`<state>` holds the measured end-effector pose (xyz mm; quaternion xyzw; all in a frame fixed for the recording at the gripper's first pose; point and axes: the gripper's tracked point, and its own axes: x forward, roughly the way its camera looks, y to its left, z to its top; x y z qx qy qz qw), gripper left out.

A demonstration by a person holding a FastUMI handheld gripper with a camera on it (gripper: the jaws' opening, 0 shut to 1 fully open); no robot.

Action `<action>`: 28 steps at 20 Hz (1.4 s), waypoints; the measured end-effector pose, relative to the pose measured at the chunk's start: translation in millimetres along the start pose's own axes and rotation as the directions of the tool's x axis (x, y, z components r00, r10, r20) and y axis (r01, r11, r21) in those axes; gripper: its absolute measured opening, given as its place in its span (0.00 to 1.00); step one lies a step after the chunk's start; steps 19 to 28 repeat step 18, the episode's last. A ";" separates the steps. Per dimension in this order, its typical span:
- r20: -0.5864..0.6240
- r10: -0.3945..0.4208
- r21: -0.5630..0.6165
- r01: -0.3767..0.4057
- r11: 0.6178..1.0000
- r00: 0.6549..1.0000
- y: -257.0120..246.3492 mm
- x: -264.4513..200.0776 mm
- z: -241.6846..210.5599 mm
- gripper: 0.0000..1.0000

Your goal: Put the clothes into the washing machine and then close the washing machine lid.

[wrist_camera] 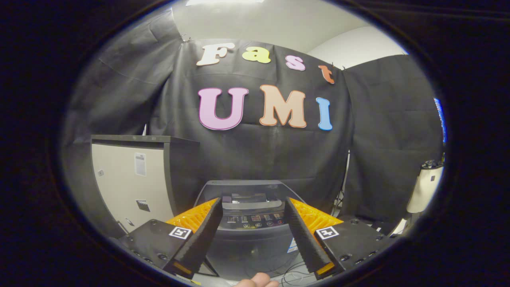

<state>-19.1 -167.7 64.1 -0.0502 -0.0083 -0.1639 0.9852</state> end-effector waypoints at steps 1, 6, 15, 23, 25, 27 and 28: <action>-0.004 -0.011 -0.011 0.011 1.000 1.000 -4.9 -4.3 -1.3 0.97; -0.035 -0.035 -0.030 0.034 0.999 0.999 -12.6 -9.3 -15.2 0.97; -0.069 -0.019 -0.026 0.017 1.000 0.997 -4.5 0.0 -31.7 0.97; -0.074 -0.010 -0.046 0.007 0.999 0.997 -1.5 2.9 -33.1 0.98; -0.074 -0.010 -0.046 0.007 0.999 0.997 -1.5 2.9 -33.1 0.98; -0.074 -0.010 -0.046 0.007 0.999 0.997 -1.5 2.9 -33.1 0.98; -0.074 -0.010 -0.046 0.007 0.999 0.997 -1.5 2.9 -33.1 0.98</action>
